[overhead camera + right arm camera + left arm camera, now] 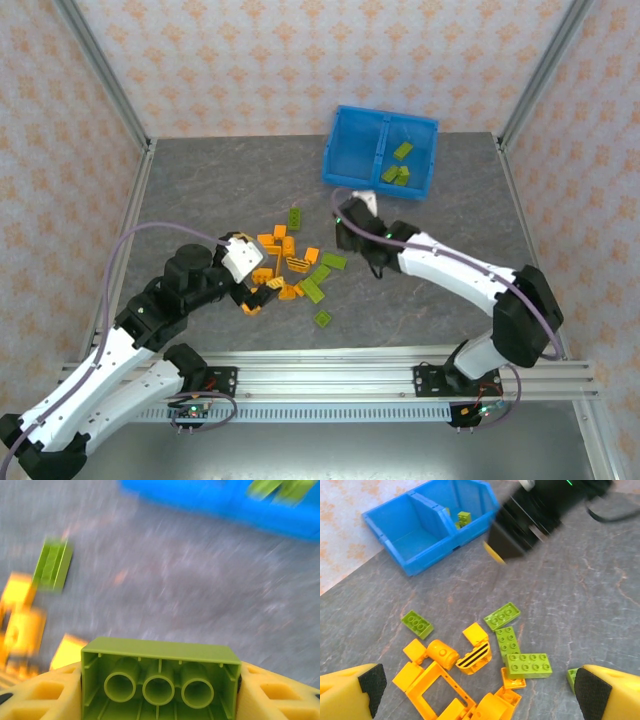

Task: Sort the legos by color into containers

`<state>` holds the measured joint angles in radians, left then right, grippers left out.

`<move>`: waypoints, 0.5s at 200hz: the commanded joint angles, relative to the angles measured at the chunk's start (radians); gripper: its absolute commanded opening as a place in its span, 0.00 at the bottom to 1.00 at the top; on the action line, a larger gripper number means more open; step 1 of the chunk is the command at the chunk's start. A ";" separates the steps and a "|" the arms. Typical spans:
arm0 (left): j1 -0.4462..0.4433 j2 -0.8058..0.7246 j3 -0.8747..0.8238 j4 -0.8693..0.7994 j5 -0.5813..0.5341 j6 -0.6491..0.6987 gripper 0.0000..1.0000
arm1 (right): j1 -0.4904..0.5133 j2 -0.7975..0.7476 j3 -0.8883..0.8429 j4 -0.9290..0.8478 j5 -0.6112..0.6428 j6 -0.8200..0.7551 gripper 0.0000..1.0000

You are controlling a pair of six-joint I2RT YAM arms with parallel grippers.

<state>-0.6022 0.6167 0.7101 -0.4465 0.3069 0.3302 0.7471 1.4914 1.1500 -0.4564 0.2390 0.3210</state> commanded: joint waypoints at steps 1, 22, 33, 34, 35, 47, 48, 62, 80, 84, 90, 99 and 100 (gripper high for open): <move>-0.001 -0.016 0.034 -0.046 0.087 0.042 1.00 | -0.129 0.044 0.092 0.042 0.140 -0.009 0.57; -0.001 -0.035 0.023 -0.030 0.071 0.037 1.00 | -0.241 0.184 0.251 0.062 0.123 -0.032 0.57; -0.001 -0.049 0.014 -0.012 0.030 0.020 1.00 | -0.289 0.284 0.363 0.050 0.117 -0.043 0.57; -0.001 -0.050 0.014 -0.010 0.026 0.018 1.00 | -0.292 0.294 0.375 0.047 0.116 -0.043 0.57; -0.001 -0.051 0.014 -0.009 0.021 0.017 1.00 | -0.297 0.303 0.386 0.044 0.113 -0.042 0.57; -0.001 -0.062 0.011 0.009 -0.039 -0.011 1.00 | -0.341 0.427 0.543 -0.015 0.098 -0.032 0.56; -0.001 -0.063 0.011 0.010 -0.045 -0.013 1.00 | -0.346 0.437 0.557 -0.020 0.097 -0.032 0.56; -0.001 -0.069 0.008 0.022 -0.094 -0.030 1.00 | -0.383 0.582 0.751 -0.100 0.092 -0.024 0.56; -0.001 -0.071 0.006 0.038 -0.149 -0.054 1.00 | -0.422 0.747 0.977 -0.189 0.088 -0.004 0.56; -0.001 -0.070 0.005 0.041 -0.158 -0.058 1.00 | -0.428 0.781 1.027 -0.209 0.085 0.002 0.56; -0.001 -0.068 0.005 0.048 -0.177 -0.067 1.00 | -0.439 0.827 1.099 -0.241 0.081 0.012 0.56; -0.001 -0.066 0.005 0.057 -0.206 -0.085 1.00 | -0.453 0.898 1.197 -0.288 0.071 0.025 0.56; -0.001 -0.066 0.005 0.057 -0.210 -0.088 1.00 | -0.455 0.904 1.207 -0.293 0.069 0.026 0.56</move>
<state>-0.6025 0.5522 0.7116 -0.4423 0.2123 0.2993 0.3252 2.2623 2.1349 -0.5560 0.3138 0.3111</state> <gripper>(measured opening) 0.996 0.600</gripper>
